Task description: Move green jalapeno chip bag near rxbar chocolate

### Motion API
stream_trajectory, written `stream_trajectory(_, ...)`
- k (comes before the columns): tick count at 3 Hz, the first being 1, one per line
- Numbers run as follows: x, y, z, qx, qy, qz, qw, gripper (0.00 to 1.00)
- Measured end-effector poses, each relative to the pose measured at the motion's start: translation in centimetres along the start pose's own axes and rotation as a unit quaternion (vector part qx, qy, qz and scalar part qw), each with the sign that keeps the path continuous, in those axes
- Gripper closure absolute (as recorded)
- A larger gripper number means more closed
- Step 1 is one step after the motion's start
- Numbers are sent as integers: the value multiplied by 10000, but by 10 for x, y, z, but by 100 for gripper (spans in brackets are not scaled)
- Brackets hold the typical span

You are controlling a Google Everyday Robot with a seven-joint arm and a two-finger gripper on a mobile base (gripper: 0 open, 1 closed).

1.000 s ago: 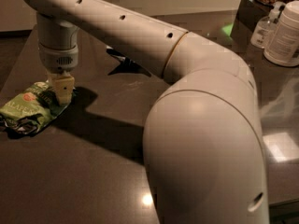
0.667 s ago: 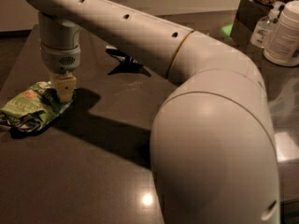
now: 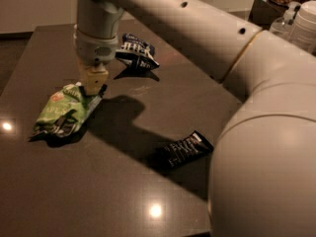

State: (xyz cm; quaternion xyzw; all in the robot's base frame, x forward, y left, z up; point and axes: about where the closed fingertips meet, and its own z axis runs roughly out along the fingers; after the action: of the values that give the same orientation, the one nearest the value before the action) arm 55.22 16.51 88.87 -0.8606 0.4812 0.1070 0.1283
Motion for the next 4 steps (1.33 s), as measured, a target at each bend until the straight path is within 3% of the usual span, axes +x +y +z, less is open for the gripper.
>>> stream_trajectory(1,26,33,-35,39,-154,142,9998,100)
stream_trajectory(3,103,82,-87,274,-157,848,9959,100)
stream_trajectory(4,139,99,-98,332,-146,1274,9912,82)
